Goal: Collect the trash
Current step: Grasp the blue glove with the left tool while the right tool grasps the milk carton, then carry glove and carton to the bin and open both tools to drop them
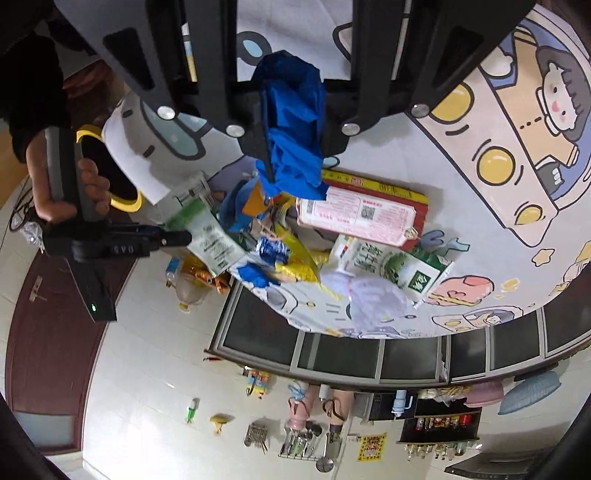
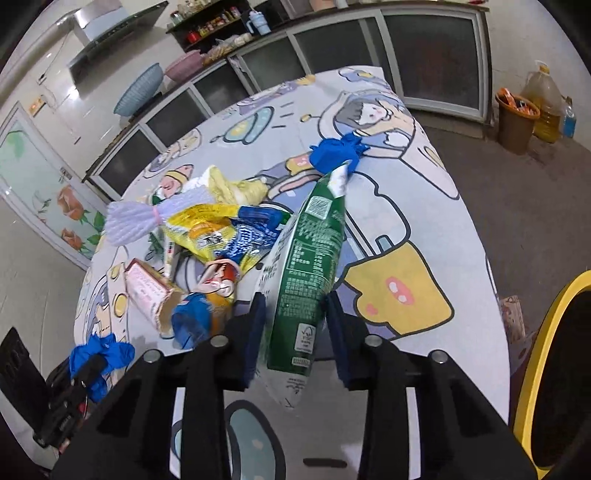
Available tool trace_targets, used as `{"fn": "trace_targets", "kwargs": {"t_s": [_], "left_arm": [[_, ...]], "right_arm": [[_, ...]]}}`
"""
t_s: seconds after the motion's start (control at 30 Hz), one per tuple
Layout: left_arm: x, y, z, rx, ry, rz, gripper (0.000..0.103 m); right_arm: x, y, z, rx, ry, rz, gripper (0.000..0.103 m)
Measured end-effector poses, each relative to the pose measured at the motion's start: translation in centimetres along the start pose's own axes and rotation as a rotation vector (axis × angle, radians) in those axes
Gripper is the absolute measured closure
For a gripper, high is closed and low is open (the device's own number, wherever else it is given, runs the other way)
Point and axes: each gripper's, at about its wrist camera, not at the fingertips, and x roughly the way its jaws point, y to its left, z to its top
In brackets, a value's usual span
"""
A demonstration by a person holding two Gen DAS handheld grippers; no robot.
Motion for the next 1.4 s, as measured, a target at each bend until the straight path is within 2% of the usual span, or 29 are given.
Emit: {"fn": "trace_targets", "kwargs": {"t_s": [0.33, 0.73, 1.4], "left_arm": [[-1.4, -1.5, 0.7, 0.013, -0.041, -0.017, 0.087], [-1.8, -4.2, 2.3, 0.045, -0.067, -0.034, 0.087], [2.1, -10.1, 4.2, 0.144, -0.034, -0.127, 0.087]], "right_arm": [[-3.6, -0.2, -0.6, 0.009, -0.041, 0.081, 0.074], [-7.0, -1.7, -1.3, 0.024, -0.088, 0.113, 0.075], [-11.1, -6.4, -1.6, 0.103, -0.18, 0.108, 0.076]]}}
